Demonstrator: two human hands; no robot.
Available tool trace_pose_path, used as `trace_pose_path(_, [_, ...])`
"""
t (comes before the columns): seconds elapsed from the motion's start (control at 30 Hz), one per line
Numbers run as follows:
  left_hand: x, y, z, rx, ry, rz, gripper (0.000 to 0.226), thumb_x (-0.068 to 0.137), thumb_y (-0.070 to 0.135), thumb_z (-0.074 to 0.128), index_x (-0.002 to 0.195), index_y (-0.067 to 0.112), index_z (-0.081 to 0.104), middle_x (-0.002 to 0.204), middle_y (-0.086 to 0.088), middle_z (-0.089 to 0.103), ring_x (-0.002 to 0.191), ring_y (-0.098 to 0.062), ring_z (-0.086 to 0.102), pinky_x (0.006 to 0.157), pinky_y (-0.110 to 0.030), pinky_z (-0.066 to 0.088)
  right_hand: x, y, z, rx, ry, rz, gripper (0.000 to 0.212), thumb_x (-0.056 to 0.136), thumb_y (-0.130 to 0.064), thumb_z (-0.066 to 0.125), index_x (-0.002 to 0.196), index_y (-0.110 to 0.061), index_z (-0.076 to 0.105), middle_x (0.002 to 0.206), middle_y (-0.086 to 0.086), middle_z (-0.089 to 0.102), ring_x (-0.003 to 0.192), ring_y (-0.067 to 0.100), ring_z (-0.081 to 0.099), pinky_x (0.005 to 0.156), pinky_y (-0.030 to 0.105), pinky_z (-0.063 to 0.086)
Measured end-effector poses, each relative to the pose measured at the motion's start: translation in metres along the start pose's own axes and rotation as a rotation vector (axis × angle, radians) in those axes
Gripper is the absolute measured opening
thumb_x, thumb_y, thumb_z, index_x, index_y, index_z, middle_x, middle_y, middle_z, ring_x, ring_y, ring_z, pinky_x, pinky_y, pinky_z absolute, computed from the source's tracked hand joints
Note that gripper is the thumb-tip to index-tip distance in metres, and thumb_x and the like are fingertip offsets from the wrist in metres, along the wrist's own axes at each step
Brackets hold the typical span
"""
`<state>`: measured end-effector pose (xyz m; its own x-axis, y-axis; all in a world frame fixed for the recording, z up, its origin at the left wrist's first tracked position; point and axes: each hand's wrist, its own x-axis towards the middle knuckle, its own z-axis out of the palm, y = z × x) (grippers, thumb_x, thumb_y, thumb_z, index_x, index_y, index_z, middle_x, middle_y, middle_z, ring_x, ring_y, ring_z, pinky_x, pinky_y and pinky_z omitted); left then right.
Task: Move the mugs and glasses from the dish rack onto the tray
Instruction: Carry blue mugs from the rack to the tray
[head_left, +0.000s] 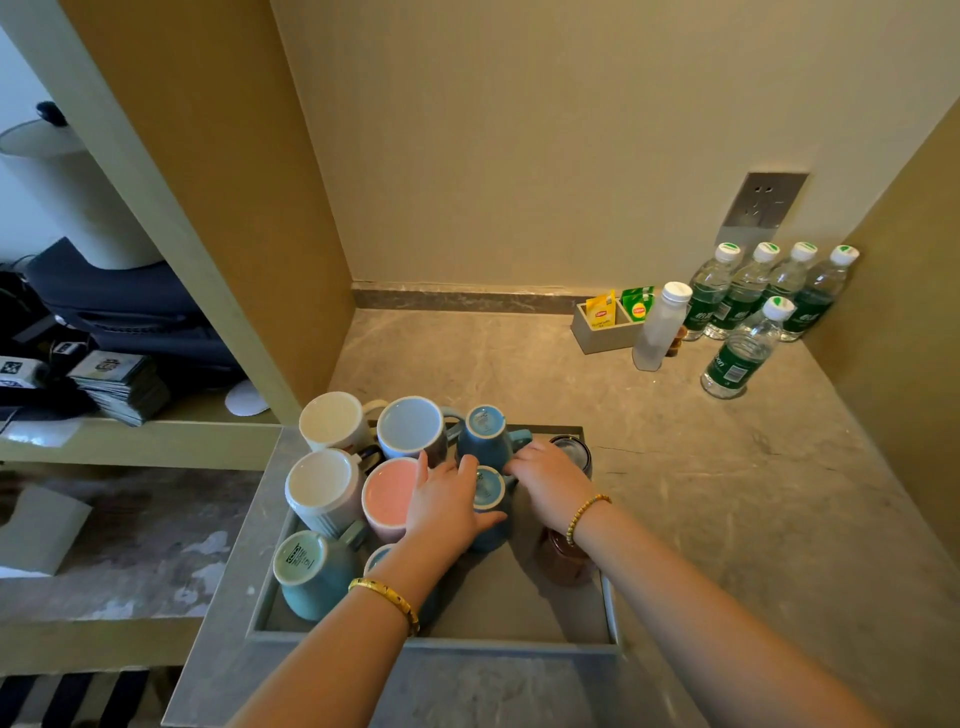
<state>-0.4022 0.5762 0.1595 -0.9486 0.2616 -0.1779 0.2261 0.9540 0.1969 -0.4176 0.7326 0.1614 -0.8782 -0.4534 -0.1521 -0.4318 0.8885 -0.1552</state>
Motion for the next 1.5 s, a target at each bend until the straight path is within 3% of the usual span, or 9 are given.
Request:
trace_pose_path(0.17, [0.001, 0.002, -0.005, 0.172, -0.045, 0.073, 0.076, 0.081, 0.062, 0.052, 0.137, 0.016, 0.030, 0.139, -0.007, 0.045, 0.134, -0.027, 0.033, 0.115, -0.049, 0.003, -0.011, 0.005, -0.010, 0.130, 0.082, 0.063, 0.042, 0.085, 0.005, 0.044, 0.122, -0.013, 0.057, 0.118, 0.006, 0.059, 0.117, 0.024, 0.042, 0.104, 0.032, 0.027])
trace_pose_path(0.23, [0.003, -0.003, -0.011, 0.195, -0.082, 0.144, 0.076, 0.084, 0.055, 0.054, 0.144, 0.020, 0.022, 0.140, -0.006, 0.044, 0.133, -0.026, 0.036, 0.114, -0.052, 0.001, -0.015, 0.001, -0.012, 0.142, 0.061, 0.066, 0.041, 0.085, 0.004, 0.045, 0.120, -0.013, 0.057, 0.114, 0.006, 0.060, 0.113, 0.025, 0.046, 0.095, 0.034, 0.037])
trace_pose_path(0.33, [0.005, -0.011, -0.020, 0.182, -0.098, 0.183, 0.062, 0.086, 0.048, 0.056, 0.139, 0.027, 0.031, 0.131, -0.001, 0.054, 0.127, -0.023, 0.043, 0.114, -0.053, -0.002, -0.019, -0.014, -0.008, 0.261, -0.066, 0.105, 0.030, 0.089, -0.004, 0.047, 0.117, -0.014, 0.051, 0.109, 0.012, 0.062, 0.103, 0.030, 0.056, 0.082, 0.038, 0.047])
trace_pose_path(0.43, [0.003, -0.009, -0.020, 0.141, -0.081, 0.173, 0.053, 0.086, 0.045, 0.058, 0.133, 0.028, 0.039, 0.128, 0.003, 0.058, 0.125, -0.020, 0.047, 0.114, -0.051, -0.004, -0.019, -0.027, -0.001, 0.329, -0.112, 0.167, 0.036, 0.093, -0.019, 0.049, 0.126, -0.014, 0.038, 0.113, 0.015, 0.061, 0.103, 0.032, 0.058, 0.084, 0.040, 0.048])
trace_pose_path(0.67, [0.002, -0.012, -0.018, 0.035, -0.091, 0.160, 0.063, 0.087, 0.042, 0.057, 0.142, 0.031, 0.029, 0.141, 0.007, 0.047, 0.133, -0.017, 0.040, 0.114, -0.050, -0.008, -0.017, -0.035, 0.003, 0.297, -0.029, 0.236, 0.033, 0.093, -0.025, 0.051, 0.121, -0.011, 0.040, 0.113, 0.015, 0.062, 0.102, 0.032, 0.060, 0.078, 0.037, 0.046])
trace_pose_path(1.03, [0.004, -0.018, -0.011, -0.201, -0.104, 0.235, 0.060, 0.088, 0.032, 0.060, 0.141, 0.028, 0.032, 0.143, 0.007, 0.044, 0.135, -0.014, 0.036, 0.116, -0.041, -0.005, -0.020, -0.041, 0.004, 0.344, -0.012, 0.307, 0.034, 0.092, -0.025, 0.053, 0.120, -0.010, 0.040, 0.110, 0.015, 0.063, 0.102, 0.031, 0.060, 0.079, 0.037, 0.047])
trace_pose_path(1.3, [0.001, -0.012, -0.009, -0.115, -0.033, 0.215, 0.056, 0.090, 0.029, 0.058, 0.141, 0.024, 0.033, 0.143, 0.003, 0.044, 0.135, -0.016, 0.037, 0.117, -0.039, -0.001, -0.022, -0.044, 0.003, 0.382, -0.021, 0.339, 0.044, 0.093, -0.019, 0.052, 0.131, -0.011, 0.032, 0.114, 0.013, 0.062, 0.105, 0.027, 0.060, 0.086, 0.035, 0.047])
trace_pose_path(1.43, [-0.001, -0.009, -0.006, -0.022, -0.027, 0.193, 0.065, 0.090, 0.028, 0.058, 0.145, 0.023, 0.025, 0.145, 0.000, 0.040, 0.134, -0.019, 0.037, 0.117, -0.040, 0.006, -0.024, -0.047, 0.004, 0.290, -0.074, 0.356, 0.057, 0.094, -0.011, 0.048, 0.142, -0.009, 0.019, 0.120, 0.016, 0.059, 0.108, 0.027, 0.060, 0.088, 0.034, 0.047])
trace_pose_path(1.5, [-0.003, -0.009, -0.007, 0.032, -0.020, 0.174, 0.070, 0.089, 0.034, 0.058, 0.147, 0.025, 0.020, 0.147, -0.002, 0.036, 0.134, -0.021, 0.035, 0.116, -0.041, 0.011, -0.024, -0.049, 0.001, 0.296, -0.080, 0.370, 0.060, 0.090, -0.005, 0.052, 0.142, -0.009, 0.022, 0.121, 0.016, 0.058, 0.109, 0.027, 0.059, 0.090, 0.036, 0.047])
